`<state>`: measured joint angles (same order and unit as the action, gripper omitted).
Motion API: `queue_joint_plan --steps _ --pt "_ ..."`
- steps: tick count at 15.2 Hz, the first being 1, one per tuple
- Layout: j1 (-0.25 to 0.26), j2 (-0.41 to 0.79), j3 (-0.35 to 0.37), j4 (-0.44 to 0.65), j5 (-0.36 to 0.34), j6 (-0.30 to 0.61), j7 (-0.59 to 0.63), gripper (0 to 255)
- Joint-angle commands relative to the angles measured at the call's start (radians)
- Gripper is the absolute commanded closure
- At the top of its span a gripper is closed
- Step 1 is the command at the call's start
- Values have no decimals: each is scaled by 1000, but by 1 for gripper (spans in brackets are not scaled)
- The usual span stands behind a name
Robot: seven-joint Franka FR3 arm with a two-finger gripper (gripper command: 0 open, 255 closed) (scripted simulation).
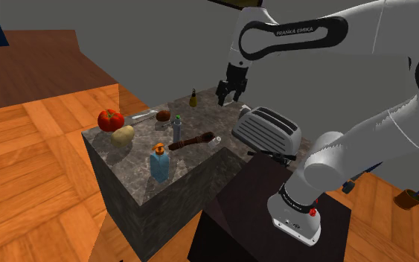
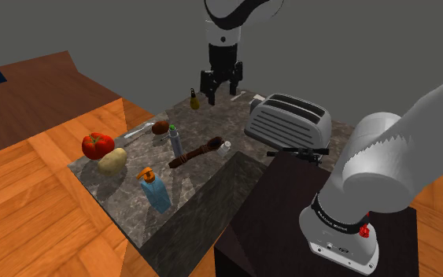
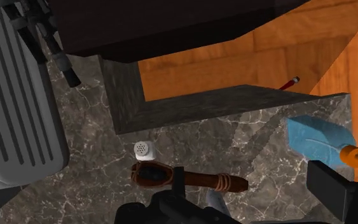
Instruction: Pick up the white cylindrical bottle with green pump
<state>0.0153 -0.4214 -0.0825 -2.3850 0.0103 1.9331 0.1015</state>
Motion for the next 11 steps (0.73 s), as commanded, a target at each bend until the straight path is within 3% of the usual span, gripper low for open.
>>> queue_joint_plan --steps 1,11 --pt "3 71 -8 21 8 51 -14 0" --pt "18 465 -22 229 81 233 -84 0"
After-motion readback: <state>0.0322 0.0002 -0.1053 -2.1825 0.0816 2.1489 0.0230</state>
